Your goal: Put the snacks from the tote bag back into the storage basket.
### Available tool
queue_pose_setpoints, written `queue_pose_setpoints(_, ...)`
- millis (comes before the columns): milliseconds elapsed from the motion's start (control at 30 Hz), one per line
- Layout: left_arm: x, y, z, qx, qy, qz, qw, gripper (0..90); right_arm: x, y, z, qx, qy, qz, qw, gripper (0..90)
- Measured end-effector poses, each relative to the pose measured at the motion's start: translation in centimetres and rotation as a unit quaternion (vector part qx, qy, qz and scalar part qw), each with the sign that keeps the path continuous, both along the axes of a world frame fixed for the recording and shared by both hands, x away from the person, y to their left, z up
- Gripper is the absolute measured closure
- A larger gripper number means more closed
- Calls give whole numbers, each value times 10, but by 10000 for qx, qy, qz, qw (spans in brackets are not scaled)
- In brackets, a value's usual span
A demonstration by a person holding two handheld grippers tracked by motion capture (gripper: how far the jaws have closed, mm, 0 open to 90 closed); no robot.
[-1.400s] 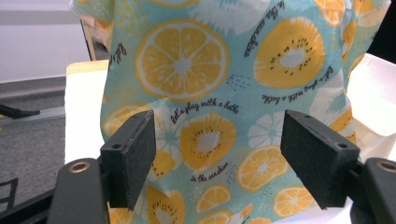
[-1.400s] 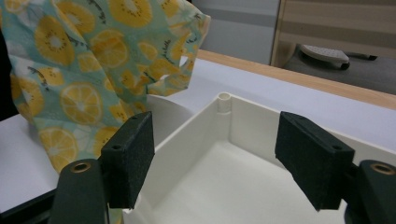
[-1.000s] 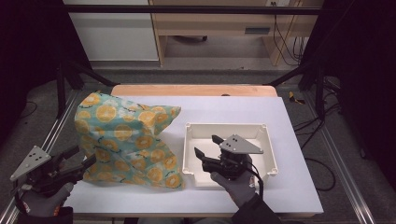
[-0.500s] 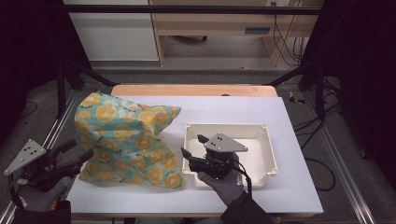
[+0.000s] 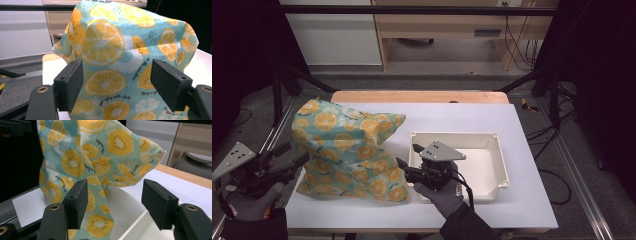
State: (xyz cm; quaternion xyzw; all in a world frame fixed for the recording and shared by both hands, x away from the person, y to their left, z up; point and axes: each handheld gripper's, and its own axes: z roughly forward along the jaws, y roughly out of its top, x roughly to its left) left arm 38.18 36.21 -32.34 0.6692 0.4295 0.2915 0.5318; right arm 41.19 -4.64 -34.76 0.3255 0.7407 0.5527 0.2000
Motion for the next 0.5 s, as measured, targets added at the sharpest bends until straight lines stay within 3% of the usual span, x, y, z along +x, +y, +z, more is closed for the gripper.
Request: queue_pose_setpoints(500, 13, -2, 9, -65, -24, 31, 10000, 279, 4, 22, 5, 3, -59, 170, 9998, 424)
